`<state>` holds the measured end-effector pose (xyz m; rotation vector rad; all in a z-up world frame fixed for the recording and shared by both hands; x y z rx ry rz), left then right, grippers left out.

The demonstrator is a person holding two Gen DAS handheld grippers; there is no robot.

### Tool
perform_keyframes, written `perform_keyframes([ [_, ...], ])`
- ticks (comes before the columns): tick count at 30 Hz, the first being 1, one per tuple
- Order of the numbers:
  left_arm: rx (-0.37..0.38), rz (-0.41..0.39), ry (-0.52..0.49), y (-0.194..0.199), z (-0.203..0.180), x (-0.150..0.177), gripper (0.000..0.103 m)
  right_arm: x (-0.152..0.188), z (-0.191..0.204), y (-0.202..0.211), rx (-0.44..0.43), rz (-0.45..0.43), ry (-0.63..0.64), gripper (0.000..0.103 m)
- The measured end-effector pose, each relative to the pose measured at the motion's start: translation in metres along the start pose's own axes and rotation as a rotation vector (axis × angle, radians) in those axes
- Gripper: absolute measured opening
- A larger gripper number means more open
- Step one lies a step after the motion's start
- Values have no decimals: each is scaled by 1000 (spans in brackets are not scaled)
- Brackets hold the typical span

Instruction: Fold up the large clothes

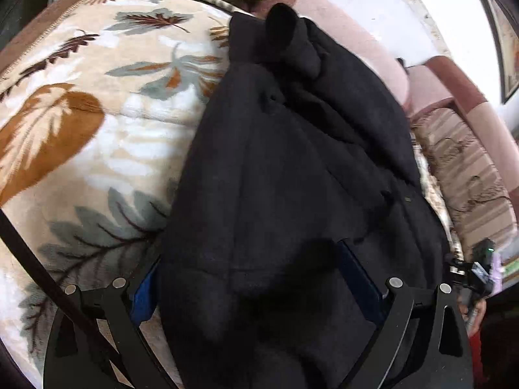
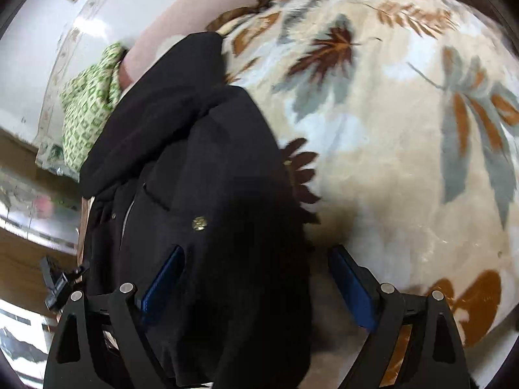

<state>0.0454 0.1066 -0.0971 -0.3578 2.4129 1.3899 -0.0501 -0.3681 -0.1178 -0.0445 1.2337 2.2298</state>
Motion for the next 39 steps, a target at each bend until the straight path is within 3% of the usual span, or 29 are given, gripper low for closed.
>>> perform_keyframes([
  [3,34,25,-7,-4,-8,8,96,11,15,-11,-14,48,42,94],
  [6,8,36,-48,-8,-20,15,96,24,33,-20,8,63,82,94],
  [10,-20,39,-45,-9,-25,23,92,39,46,-24,113,21,132,91],
  [13,-68,25,-14,-6,-21,26,72,45,53,-27,200,-24,147,80],
  [15,-74,13,9,0,-23,26,45,45,60,-28,222,-38,176,62],
  [16,-86,5,17,3,-24,27,31,45,65,-25,202,-46,186,44],
  [17,-97,-8,38,10,-25,27,21,43,70,-21,171,-46,183,32],
  [20,-87,-49,92,33,-26,30,13,35,76,-6,83,-61,162,22],
  [23,-68,-89,107,55,-31,33,11,32,84,14,-10,-92,143,16],
  [28,-99,-98,80,71,-41,53,11,43,79,38,-100,-100,129,15],
  [34,-129,-100,47,78,-50,88,11,64,64,46,-109,-78,128,15],
  [39,-164,-114,16,79,-58,87,11,60,57,54,-122,-65,131,15],
])
Point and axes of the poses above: each gripper's, at about its wrist camera, not at the fingertips, and y roughly against the way its jaws point, z to its left, x to its underside, the point moved 5 cm from there along -y, roughly the way its jaws point, and after that the axes turned 2 degrees about z, right-handed, at the moved point
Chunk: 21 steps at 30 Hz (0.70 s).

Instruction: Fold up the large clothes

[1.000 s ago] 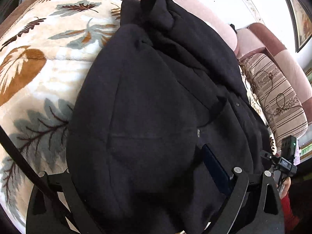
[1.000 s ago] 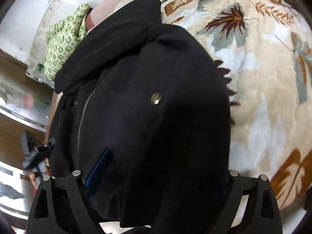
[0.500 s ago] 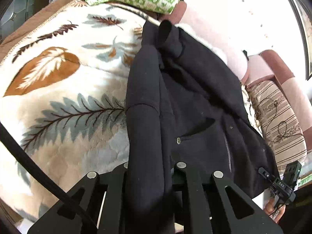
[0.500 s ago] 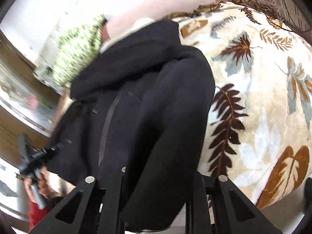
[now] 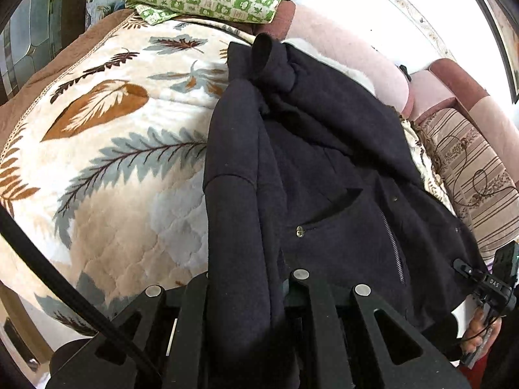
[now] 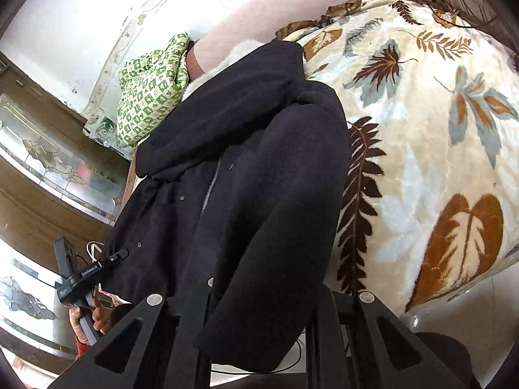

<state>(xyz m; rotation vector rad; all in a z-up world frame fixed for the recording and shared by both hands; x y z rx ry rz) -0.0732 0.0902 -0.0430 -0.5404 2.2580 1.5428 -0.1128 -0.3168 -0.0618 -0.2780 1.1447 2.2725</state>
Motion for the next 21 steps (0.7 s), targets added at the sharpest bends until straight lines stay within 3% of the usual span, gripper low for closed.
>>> perform_keyframes([
  [9,3,-53,-14,21,-19,-28,11,-28,35,14,-17,-31,73,15],
  [21,51,-97,5,38,-26,-53,11,-56,49,24,-37,-73,81,15],
])
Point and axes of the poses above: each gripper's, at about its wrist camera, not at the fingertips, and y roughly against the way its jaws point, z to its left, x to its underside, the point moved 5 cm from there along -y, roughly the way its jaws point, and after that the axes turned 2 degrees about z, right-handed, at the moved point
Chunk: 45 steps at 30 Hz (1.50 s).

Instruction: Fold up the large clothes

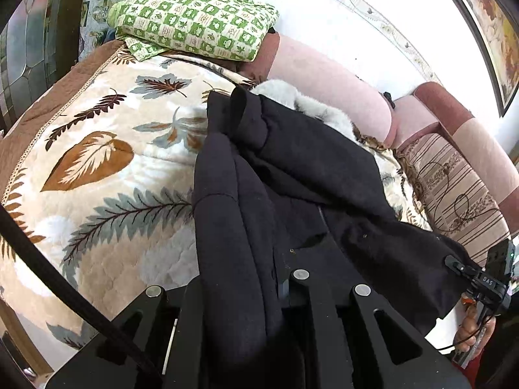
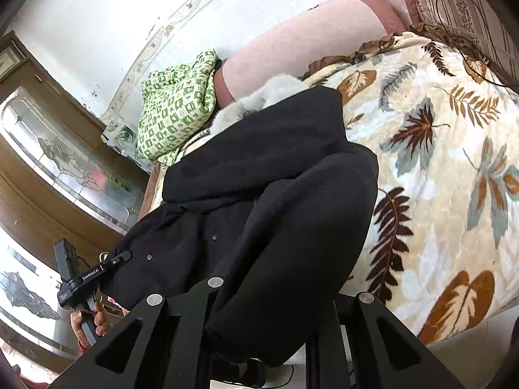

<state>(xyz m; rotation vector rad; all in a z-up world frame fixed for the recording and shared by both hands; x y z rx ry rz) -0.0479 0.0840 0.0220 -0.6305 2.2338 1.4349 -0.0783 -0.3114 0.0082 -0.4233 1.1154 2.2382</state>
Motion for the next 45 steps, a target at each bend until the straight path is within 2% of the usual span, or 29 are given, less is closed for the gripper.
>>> perform_keyframes([
  [8,7,-25,8,0,-9,-23,11,-24,8,-4,7,-25,12,15],
  [25,-72,-91,-77,-17,-35,-74,11,-75,31,-27,55,-77,82,15],
  [45,-107,-123,-96,-46,-46,-123,11,-132,29,-61,95,-99,48,15],
])
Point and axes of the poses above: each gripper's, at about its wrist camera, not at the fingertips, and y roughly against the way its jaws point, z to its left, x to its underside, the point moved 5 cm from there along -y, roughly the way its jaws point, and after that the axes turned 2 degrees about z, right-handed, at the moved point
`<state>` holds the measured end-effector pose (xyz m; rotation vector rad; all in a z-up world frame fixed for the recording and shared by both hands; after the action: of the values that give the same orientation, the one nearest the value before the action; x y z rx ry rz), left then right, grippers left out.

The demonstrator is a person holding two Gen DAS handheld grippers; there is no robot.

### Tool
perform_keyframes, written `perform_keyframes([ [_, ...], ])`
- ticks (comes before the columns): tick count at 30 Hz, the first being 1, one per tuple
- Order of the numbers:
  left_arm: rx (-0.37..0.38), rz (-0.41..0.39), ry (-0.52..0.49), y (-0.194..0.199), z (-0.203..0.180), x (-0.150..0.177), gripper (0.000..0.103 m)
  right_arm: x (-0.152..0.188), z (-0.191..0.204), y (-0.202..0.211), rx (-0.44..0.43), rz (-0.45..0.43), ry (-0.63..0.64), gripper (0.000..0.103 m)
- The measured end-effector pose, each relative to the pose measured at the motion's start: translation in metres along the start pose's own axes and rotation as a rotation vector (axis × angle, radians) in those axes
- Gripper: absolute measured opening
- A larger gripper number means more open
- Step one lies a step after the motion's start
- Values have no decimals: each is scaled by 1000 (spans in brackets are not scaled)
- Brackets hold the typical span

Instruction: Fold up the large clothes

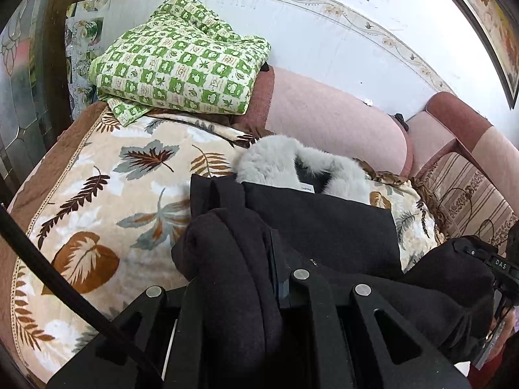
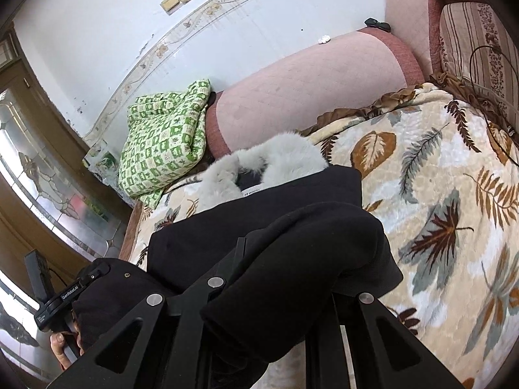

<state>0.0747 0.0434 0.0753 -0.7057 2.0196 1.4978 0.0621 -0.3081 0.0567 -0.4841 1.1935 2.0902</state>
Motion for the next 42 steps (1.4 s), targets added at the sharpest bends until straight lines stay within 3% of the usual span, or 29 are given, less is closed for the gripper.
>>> perform_keyframes([
  [22,3,50,47,-49,6,-42,11,-40,-12,-41,32,30,-41,15],
  [42,0,167,152,-142,23,-81,12,-76,-42,-120,68,98,-130,15],
])
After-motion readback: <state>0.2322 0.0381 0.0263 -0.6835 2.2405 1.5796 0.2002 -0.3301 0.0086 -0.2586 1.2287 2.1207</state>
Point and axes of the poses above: each gripper's, at about its wrist camera, not at the fingertips, and y roughly against the way its jaws point, z to its left, x to its underside, the point moved 5 cm from there along -y, roughly the way its jaws point, and after that the axes turned 2 degrees about z, right-handed, at the moved point
